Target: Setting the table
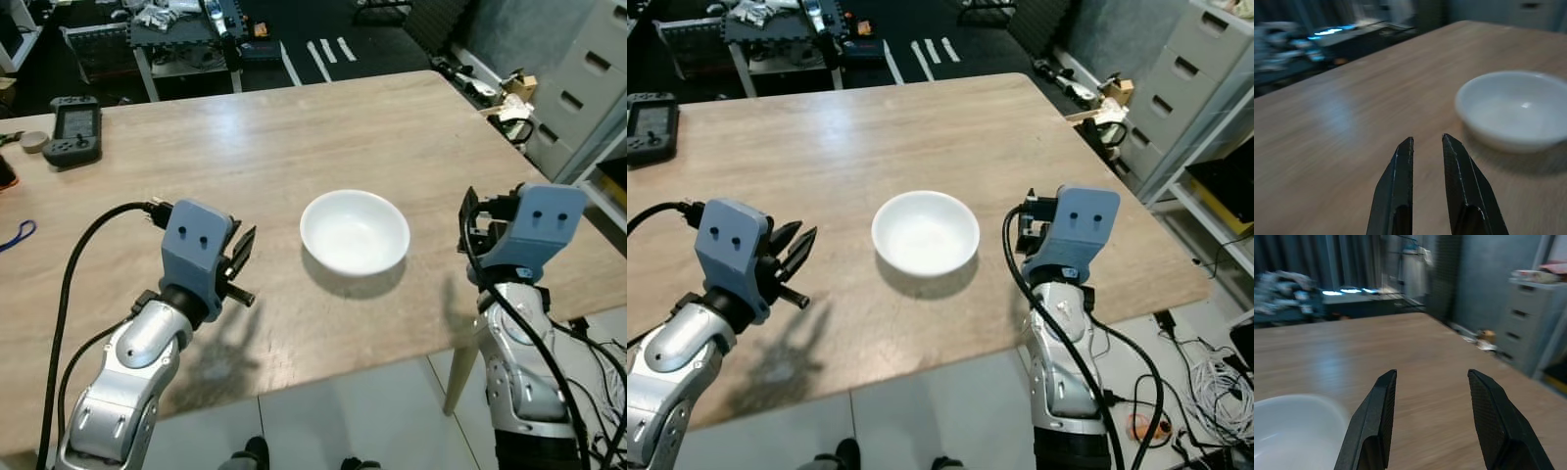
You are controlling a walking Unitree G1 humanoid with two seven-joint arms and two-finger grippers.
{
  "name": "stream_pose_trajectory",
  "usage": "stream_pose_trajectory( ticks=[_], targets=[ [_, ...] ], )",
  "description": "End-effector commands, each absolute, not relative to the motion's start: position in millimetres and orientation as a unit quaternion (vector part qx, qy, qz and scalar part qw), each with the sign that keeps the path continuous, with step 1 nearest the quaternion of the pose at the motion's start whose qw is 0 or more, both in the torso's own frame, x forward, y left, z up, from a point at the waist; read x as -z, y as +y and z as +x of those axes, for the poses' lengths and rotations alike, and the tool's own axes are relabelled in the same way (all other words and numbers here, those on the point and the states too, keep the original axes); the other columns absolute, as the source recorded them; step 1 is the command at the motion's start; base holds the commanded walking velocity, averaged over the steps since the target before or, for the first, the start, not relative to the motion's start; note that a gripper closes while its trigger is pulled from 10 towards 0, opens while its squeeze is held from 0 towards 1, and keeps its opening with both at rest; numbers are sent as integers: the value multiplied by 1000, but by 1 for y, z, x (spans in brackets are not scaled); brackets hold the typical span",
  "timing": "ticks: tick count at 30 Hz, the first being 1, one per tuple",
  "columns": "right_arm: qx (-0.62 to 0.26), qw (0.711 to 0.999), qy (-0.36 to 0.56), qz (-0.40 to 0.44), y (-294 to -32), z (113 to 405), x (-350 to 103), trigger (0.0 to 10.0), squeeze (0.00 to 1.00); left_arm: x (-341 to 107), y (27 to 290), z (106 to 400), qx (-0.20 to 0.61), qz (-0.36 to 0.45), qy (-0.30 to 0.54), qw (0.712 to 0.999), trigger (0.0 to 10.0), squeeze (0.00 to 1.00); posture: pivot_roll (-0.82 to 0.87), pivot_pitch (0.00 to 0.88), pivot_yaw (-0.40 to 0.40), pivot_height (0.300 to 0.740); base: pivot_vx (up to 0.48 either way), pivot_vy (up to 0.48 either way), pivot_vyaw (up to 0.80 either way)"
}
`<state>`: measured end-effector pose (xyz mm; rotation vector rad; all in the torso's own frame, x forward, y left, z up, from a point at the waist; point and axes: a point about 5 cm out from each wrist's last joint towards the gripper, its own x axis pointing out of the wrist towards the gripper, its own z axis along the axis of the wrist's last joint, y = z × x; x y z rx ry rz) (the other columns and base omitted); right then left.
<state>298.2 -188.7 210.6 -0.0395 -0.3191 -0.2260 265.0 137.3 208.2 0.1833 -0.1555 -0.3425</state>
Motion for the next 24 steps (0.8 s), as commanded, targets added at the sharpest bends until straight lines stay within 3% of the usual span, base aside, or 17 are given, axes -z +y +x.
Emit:
stream_pose_trajectory(
  ticks=[1,19,24],
  targets=[
    [110,982,-151,-19,-186,298,-206,10000,0,-201,141,264,161,90,-62,981,10000,0,54,77,81,740,-322,0,0],
    [111,982,-151,-21,-186,299,-205,10000,0,-202,141,265,160,88,-65,981,10000,0,52,72,81,740,-304,0,0],
    [110,982,-151,-21,-186,299,-205,10000,0,-202,141,266,159,87,-65,981,10000,0,50,70,81,740,-49,0,0]
  ],
)
